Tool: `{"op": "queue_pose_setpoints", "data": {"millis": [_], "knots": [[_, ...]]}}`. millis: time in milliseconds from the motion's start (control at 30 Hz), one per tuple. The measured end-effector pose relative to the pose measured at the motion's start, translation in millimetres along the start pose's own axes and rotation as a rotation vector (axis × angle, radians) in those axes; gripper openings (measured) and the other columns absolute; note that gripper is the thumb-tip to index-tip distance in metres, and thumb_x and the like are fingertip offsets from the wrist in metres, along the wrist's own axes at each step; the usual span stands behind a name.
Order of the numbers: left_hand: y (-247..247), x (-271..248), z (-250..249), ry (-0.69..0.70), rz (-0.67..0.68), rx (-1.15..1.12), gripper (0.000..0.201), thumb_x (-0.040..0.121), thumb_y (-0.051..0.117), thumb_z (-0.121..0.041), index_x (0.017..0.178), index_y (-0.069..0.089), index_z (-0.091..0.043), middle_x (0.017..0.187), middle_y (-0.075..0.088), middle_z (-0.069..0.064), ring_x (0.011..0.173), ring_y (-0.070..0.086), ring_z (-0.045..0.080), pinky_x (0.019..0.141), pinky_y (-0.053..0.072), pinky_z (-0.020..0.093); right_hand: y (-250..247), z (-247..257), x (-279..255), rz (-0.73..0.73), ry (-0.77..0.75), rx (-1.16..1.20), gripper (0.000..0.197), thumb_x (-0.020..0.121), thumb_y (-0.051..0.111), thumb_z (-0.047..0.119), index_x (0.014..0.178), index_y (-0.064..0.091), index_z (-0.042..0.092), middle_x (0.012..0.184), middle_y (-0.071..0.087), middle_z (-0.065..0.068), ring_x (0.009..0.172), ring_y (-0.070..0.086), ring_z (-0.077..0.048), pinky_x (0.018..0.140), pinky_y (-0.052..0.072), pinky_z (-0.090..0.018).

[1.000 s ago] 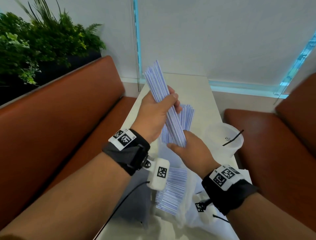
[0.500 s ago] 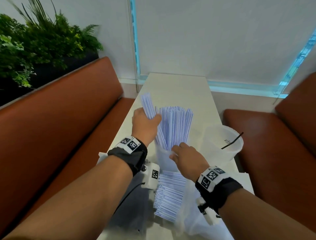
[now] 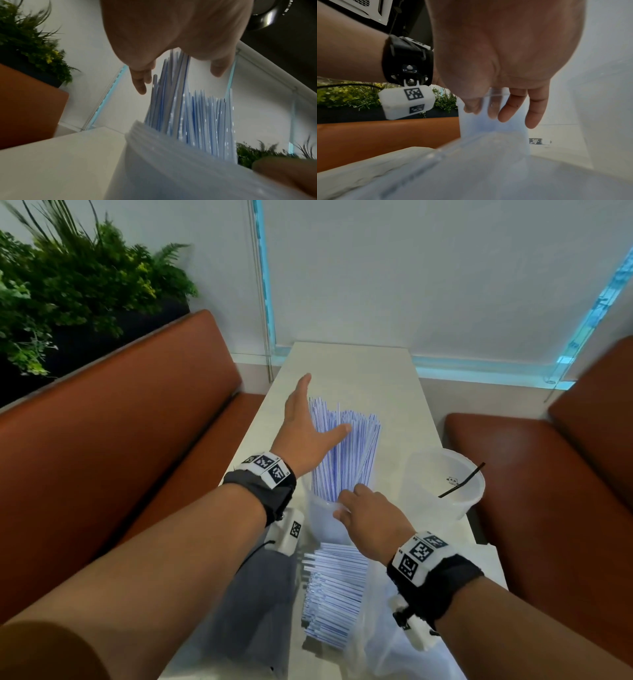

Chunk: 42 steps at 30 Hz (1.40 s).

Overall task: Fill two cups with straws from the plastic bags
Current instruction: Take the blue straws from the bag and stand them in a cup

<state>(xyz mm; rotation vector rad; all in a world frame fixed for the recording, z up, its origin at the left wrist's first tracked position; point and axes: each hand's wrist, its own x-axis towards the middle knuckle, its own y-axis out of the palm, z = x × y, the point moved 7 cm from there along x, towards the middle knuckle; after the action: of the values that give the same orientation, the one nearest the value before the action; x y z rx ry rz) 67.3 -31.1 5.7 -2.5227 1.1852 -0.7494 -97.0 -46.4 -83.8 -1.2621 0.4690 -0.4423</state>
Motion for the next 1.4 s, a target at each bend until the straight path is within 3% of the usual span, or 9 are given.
{"op": "queue_pose_setpoints", "data": {"millis": [133, 267, 367, 533, 700, 867, 1033, 1167, 1400], "knots": [[23.4, 6.3, -2.1, 0.088, 0.228, 0.312, 0.089, 0.088, 0.063, -0.063, 0.157, 0.021, -0.025, 0.161, 0.026, 0.001, 0.143, 0.035, 0.017, 0.117, 0.032, 0.037, 0.0, 0.0, -0.9, -0.016, 0.002, 0.001, 0.023, 0.107, 0.039, 0.039, 0.114, 0.047, 0.019, 0.109, 0.045, -0.002, 0.082, 0.042, -0.022, 0.069, 0.037, -0.034], [22.5, 12.8, -14.0, 0.186, 0.168, 0.329, 0.089, 0.086, 0.057, -0.069, 0.154, 0.027, -0.020, 0.161, 0.023, -0.001, 0.141, 0.032, 0.013, 0.117, 0.028, 0.033, 0.4, -0.1, -1.0, -0.019, 0.001, 0.023, 0.023, 0.106, 0.038, 0.039, 0.113, 0.047, 0.019, 0.102, 0.037, 0.002, 0.082, 0.041, -0.022, 0.070, 0.037, -0.035], [40.9, 10.5, -14.1, 0.206, 0.336, 0.500, 0.085, 0.090, 0.057, -0.067, 0.153, 0.031, -0.017, 0.160, 0.031, 0.002, 0.147, 0.027, 0.021, 0.117, 0.025, 0.035, -0.3, 1.0, -1.7, -0.007, -0.001, 0.005, 0.025, 0.107, 0.037, 0.040, 0.117, 0.047, 0.020, 0.104, 0.038, 0.002, 0.086, 0.046, -0.024, 0.071, 0.038, -0.035], [40.0, 11.5, -35.6, 0.336, 0.243, 0.514, 0.089, 0.081, 0.054, -0.080, 0.151, 0.032, -0.029, 0.158, 0.033, -0.001, 0.146, 0.029, 0.021, 0.118, 0.026, 0.045, -3.6, 3.2, -3.6, 0.024, -0.003, 0.020, 0.029, 0.107, 0.037, 0.039, 0.125, 0.046, 0.019, 0.117, 0.046, -0.004, 0.101, 0.053, -0.028, 0.078, 0.045, -0.038], [73.1, -1.9, -40.7, 0.351, 0.372, 0.759, 0.104, 0.063, 0.034, -0.102, 0.150, 0.016, -0.048, 0.166, 0.017, -0.008, 0.153, 0.011, 0.022, 0.118, 0.005, 0.066, -2.3, 3.6, -1.5, 0.071, 0.000, 0.003, 0.023, 0.107, 0.041, 0.033, 0.125, 0.046, 0.021, 0.122, 0.045, -0.005, 0.105, 0.053, -0.029, 0.081, 0.046, -0.038], [79.8, 14.0, -36.8, 0.239, 0.333, 0.823, 0.059, 0.085, 0.039, -0.077, 0.130, 0.047, -0.039, 0.147, 0.044, -0.008, 0.141, 0.034, 0.025, 0.111, 0.014, 0.071, -2.1, 3.2, -1.3, 0.063, 0.005, 0.016, 0.025, 0.105, 0.042, 0.032, 0.128, 0.046, 0.022, 0.119, 0.044, -0.004, 0.103, 0.055, -0.031, 0.083, 0.050, -0.043], [53.0, 31.9, -24.6, 0.131, 0.242, 0.707, 0.037, 0.087, 0.050, -0.049, 0.120, 0.044, -0.033, 0.116, 0.056, -0.008, 0.113, 0.048, 0.028, 0.084, 0.039, 0.045, 0.1, 0.4, -0.5, 0.042, -0.007, 0.021, 0.022, 0.107, 0.038, 0.038, 0.116, 0.045, 0.020, 0.103, 0.038, 0.001, 0.087, 0.044, -0.024, 0.072, 0.040, -0.038], [49.6, 33.0, -23.2, 0.159, 0.281, 0.696, 0.059, 0.088, 0.051, -0.041, 0.144, 0.035, -0.039, 0.136, 0.054, -0.005, 0.123, 0.044, 0.027, 0.091, 0.044, 0.046, -0.4, 0.6, -0.4, 0.030, -0.015, 0.008, 0.020, 0.106, 0.038, 0.039, 0.109, 0.044, 0.020, 0.098, 0.036, 0.003, 0.083, 0.045, -0.024, 0.069, 0.040, -0.038], [43.9, 31.1, -19.2, 0.162, 0.373, 0.734, 0.054, 0.095, 0.049, -0.043, 0.146, 0.041, -0.029, 0.151, 0.045, -0.007, 0.135, 0.039, 0.024, 0.103, 0.042, 0.042, -1.1, 0.3, -0.2, 0.007, -0.028, 0.023, 0.020, 0.106, 0.038, 0.039, 0.111, 0.045, 0.021, 0.099, 0.036, 0.004, 0.085, 0.045, -0.022, 0.072, 0.041, -0.037]]}}
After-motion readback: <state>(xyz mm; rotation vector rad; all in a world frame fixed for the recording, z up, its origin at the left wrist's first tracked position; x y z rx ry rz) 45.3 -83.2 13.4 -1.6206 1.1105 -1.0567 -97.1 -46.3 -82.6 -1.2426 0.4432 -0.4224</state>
